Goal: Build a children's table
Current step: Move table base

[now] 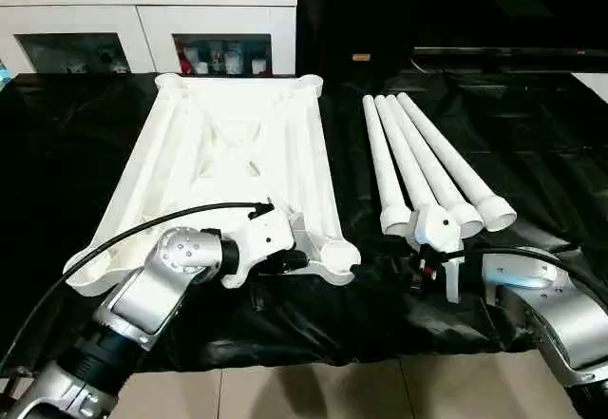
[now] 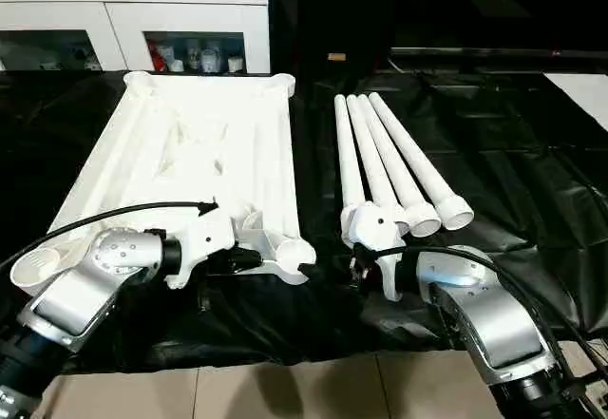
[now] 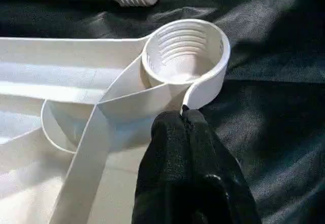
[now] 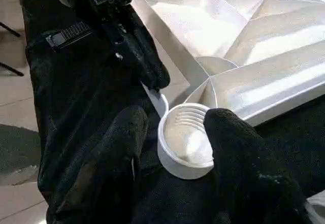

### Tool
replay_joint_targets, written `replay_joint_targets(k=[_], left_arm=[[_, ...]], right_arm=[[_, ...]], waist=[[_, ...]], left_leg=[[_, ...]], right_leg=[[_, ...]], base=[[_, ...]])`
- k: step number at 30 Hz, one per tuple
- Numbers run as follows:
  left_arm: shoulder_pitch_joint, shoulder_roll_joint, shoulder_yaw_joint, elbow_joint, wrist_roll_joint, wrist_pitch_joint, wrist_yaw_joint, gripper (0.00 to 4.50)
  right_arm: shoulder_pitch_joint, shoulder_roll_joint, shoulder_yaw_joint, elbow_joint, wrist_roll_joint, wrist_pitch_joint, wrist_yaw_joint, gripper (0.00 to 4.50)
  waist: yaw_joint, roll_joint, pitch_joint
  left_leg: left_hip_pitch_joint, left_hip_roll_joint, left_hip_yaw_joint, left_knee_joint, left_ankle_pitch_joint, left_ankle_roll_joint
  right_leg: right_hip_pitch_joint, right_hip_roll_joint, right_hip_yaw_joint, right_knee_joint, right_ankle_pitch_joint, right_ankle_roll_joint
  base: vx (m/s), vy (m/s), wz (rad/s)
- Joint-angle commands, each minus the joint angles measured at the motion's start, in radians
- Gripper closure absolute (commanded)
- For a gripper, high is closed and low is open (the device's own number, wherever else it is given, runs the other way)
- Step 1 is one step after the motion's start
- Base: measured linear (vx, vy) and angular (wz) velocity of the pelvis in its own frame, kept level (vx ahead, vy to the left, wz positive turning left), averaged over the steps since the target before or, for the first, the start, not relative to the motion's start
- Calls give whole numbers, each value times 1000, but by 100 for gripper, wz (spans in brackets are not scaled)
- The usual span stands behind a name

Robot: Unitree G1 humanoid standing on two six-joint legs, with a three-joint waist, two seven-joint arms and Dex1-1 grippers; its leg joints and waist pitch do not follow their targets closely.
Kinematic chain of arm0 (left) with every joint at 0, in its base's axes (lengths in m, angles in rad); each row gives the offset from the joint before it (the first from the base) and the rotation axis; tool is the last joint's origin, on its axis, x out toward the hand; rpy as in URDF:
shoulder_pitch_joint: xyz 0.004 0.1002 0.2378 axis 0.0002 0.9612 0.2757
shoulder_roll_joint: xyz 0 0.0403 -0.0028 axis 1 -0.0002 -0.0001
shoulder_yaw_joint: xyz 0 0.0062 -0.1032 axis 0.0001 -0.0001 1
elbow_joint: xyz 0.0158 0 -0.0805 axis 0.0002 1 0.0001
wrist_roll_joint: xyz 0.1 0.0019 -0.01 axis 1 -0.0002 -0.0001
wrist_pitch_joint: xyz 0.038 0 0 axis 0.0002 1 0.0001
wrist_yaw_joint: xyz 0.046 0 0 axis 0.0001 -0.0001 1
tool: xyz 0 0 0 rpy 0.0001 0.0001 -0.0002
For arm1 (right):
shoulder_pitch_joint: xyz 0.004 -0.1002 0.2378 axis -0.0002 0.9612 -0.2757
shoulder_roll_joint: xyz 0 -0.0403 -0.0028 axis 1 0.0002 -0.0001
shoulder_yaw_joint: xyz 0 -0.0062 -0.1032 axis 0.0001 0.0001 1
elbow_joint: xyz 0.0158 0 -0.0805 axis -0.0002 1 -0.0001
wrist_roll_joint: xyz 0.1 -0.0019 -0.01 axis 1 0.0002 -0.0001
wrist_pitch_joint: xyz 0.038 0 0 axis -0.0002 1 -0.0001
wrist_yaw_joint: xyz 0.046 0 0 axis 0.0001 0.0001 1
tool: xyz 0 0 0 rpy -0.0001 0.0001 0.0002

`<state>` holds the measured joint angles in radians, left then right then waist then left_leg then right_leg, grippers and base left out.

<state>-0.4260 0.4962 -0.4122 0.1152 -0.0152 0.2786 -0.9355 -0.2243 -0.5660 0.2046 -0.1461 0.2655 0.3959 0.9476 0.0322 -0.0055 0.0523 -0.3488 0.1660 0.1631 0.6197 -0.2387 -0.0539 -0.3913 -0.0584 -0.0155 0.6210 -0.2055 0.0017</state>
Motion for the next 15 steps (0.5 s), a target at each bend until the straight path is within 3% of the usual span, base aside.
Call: replay_joint_targets(k=[1, 6, 15], left_arm=[[-9, 3, -3, 19, 5, 8, -12, 428], [-26, 11, 2, 12, -21, 24, -74, 383], [-48, 17, -17, 40, 0, 18, -103, 304]], right_arm=[[4, -9, -5, -7, 4, -14, 10, 237], [12, -38, -74, 5, 108, 46, 85, 237], [21, -92, -76, 67, 104, 23, 146, 237]], waist=[[2, 0, -61], [6, -4, -63], [7, -9, -60]], left_leg=[[-2, 54, -13, -72, -26, 67], [-2, 55, -9, -70, -14, 81], [-3, 56, -7, -69, -25, 86]], right_leg=[[55, -71, 37, -54, 5, -296], [56, -71, 37, -51, 28, -306], [53, -73, 36, -57, -30, -303]], base=[[0, 0, 0], [0, 0, 0], [0, 0, 0]])
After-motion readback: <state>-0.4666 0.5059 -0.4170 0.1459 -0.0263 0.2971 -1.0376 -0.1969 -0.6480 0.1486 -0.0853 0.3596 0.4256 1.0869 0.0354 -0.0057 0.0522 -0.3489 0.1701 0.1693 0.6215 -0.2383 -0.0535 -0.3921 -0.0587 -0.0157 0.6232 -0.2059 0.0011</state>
